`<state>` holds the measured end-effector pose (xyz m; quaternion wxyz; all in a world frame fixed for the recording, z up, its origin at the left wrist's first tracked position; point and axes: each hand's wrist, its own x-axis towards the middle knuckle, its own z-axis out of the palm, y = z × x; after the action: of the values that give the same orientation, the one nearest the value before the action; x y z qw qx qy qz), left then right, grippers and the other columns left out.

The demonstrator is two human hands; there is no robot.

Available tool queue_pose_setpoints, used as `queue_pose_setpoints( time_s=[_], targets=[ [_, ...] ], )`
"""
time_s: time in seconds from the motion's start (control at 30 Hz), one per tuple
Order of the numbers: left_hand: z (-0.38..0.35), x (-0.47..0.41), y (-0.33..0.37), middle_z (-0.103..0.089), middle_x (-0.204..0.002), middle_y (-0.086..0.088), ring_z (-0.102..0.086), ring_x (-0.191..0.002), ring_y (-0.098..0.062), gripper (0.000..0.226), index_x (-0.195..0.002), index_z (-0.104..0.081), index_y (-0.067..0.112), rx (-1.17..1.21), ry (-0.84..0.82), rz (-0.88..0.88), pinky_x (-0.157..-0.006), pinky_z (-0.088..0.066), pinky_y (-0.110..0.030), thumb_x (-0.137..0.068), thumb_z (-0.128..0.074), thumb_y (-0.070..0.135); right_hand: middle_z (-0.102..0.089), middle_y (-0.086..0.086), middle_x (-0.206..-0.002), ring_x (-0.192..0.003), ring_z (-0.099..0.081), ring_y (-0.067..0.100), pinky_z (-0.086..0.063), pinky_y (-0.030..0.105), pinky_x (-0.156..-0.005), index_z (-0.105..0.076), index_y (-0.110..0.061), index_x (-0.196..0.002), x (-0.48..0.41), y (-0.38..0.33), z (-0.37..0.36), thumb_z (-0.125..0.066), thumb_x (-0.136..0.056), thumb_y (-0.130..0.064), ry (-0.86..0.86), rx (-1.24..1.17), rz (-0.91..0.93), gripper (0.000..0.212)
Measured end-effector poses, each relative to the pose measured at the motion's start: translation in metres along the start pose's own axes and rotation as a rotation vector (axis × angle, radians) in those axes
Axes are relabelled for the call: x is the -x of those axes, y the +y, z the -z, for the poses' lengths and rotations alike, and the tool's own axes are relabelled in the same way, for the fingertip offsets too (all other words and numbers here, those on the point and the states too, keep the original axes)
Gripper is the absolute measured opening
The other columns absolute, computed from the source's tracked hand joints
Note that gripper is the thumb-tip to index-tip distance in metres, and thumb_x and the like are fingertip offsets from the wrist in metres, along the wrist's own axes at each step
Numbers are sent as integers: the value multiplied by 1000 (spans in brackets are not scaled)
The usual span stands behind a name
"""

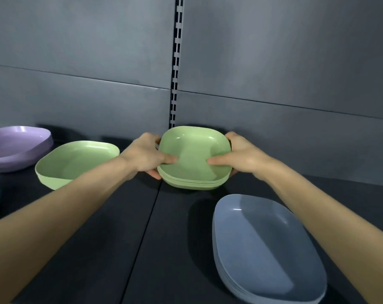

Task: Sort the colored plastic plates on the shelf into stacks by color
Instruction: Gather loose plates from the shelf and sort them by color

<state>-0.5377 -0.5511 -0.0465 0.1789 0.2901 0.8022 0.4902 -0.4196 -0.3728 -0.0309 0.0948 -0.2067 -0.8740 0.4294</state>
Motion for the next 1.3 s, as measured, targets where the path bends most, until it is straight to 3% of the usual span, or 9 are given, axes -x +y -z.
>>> queue_pose_setpoints(
  time_s=[0.13, 0.23, 0.37, 0.43, 0.73, 0.87, 1.0, 1.23, 1.3],
  targets=[
    [37, 23, 12, -65, -91, -8, -71, -70, -30, 31, -103, -60, 11, 22, 117, -103, -59, -60, -42, -75, -75, 11, -64, 3, -103, -86, -66, 15, -56, 28, -53, -48, -12, -110, 17, -36, -7, -75, -77, -12, 46, -95, 93, 42],
    [68, 49, 12, -63, -85, -6, -70, -68, -30, 29, -100, -59, 13, 17, 208, -173, -52, -58, -35, -76, -75, 11, -64, 1, -105, -87, -66, 13, -57, 27, -59, -49, -16, -110, 31, -65, -27, -74, -78, -11, 75, -163, 164, 40],
    [118, 93, -3, -61, -80, -3, -69, -69, -31, 32, -103, -59, 14, 1, 321, -239, -54, -59, -40, -76, -75, 10, -63, -3, -111, -102, -62, 16, -53, 38, -87, -50, -24, -109, 49, -106, -74, -72, -80, -15, 152, -218, 254, 38],
    [150, 116, -18, -61, -78, -3, -68, -67, -32, 33, -104, -59, 13, -20, 362, -258, -56, -59, -44, -76, -75, 10, -63, -6, -110, -102, -62, 14, -51, 39, -91, -50, -27, -110, 59, -129, -108, -70, -81, -16, 142, -265, 298, 37],
    [312, 222, -121, -63, -76, -1, -68, -58, -19, 30, -102, -59, 15, -49, 419, -250, -46, -56, -34, -77, -74, 7, -65, -16, -97, -90, -62, 1, -52, 24, -81, -52, -30, -110, 97, -237, -292, -70, -82, -17, 94, -365, 362, 36],
    [370, 248, -154, -64, -84, 3, -67, -71, -17, 32, -105, -58, 15, -18, 435, -236, -47, -57, -37, -78, -72, 5, -63, -5, -108, -98, -62, 10, -52, 27, -83, -52, -28, -111, 96, -280, -351, -69, -82, -17, 64, -346, 356, 35],
    [420, 255, -188, -66, -91, -4, -67, -82, -24, 40, -114, -58, 15, -3, 459, -229, -51, -58, -41, -78, -73, 6, -59, -16, -92, -80, -58, -4, -46, 8, -62, -50, -24, -116, 86, -316, -399, -65, -85, -14, 21, -357, 370, 35],
    [493, 221, -241, -65, -90, -9, -69, -78, -24, 45, -119, -58, 16, 16, 451, -183, -55, -59, -43, -78, -72, 4, -62, -11, -101, -95, -61, 12, -51, 28, -82, -49, -27, -109, 30, -355, -471, -67, -82, -14, 39, -326, 340, 35],
    [510, 205, -253, -65, -89, -8, -69, -77, -24, 43, -118, -59, 15, 19, 435, -167, -55, -59, -43, -78, -71, 3, -63, -10, -100, -94, -61, 12, -51, 27, -81, -51, -26, -106, 10, -363, -488, -68, -81, -15, 52, -306, 316, 32]
  ],
)
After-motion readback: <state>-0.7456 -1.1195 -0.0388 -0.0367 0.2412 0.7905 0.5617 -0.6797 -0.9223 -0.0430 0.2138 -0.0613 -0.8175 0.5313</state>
